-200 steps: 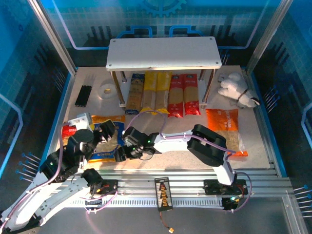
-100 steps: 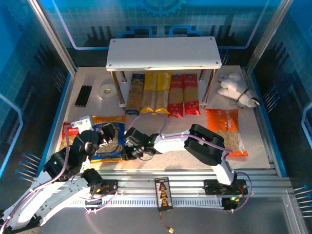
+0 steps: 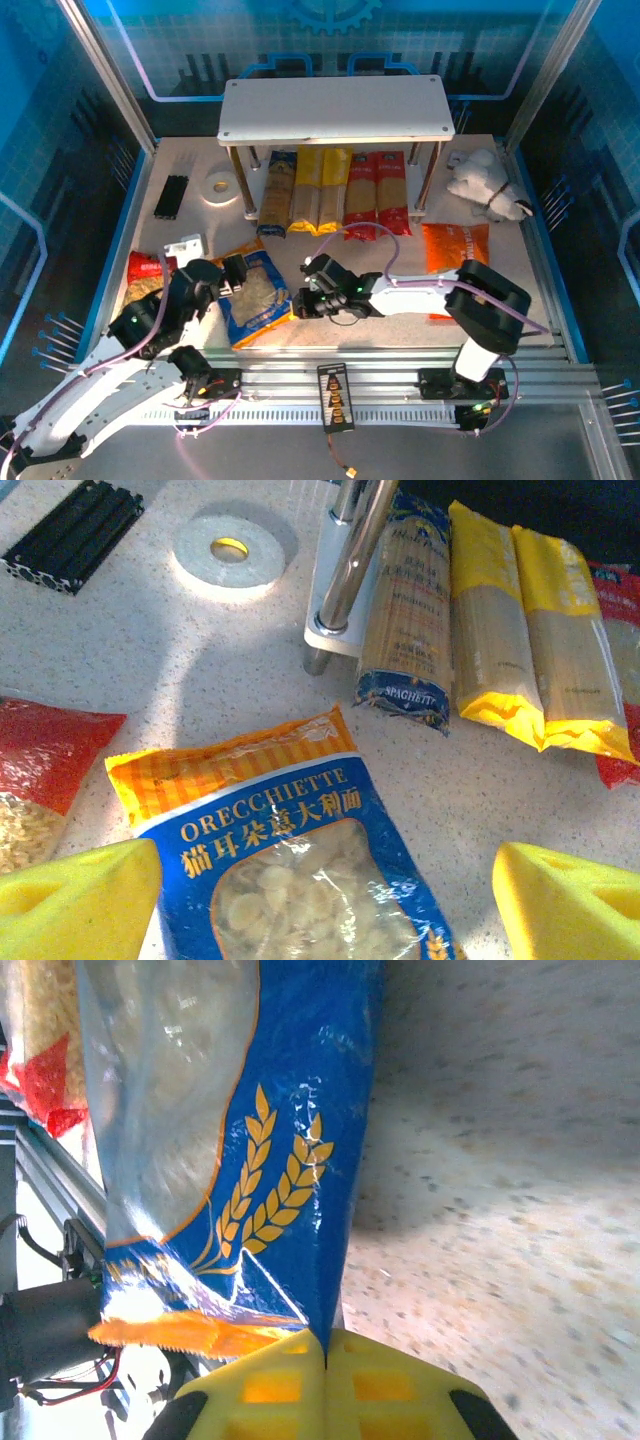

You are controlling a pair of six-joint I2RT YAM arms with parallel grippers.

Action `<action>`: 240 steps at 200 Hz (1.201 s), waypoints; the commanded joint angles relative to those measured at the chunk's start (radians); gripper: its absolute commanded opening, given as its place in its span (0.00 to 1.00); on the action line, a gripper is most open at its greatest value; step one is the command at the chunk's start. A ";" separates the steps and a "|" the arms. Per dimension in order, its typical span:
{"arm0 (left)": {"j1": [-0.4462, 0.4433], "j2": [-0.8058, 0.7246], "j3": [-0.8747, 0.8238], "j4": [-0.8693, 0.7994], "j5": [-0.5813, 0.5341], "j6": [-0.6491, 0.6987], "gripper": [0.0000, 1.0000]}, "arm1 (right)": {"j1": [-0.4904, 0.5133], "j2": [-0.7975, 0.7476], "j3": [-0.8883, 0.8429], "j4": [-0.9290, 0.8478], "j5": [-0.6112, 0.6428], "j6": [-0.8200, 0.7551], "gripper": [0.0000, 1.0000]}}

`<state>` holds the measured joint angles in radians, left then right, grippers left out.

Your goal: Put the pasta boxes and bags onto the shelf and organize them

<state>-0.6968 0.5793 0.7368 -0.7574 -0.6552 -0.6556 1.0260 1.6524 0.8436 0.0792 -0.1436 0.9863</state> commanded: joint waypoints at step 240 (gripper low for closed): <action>-0.082 0.512 -0.156 0.136 0.452 -0.072 0.54 | -0.326 -0.611 -0.289 -0.393 0.159 -0.155 0.00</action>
<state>-0.7509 1.0229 0.6067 -0.7238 -0.2783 -0.6842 0.7120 1.0660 0.5652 -0.3195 0.0196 0.8440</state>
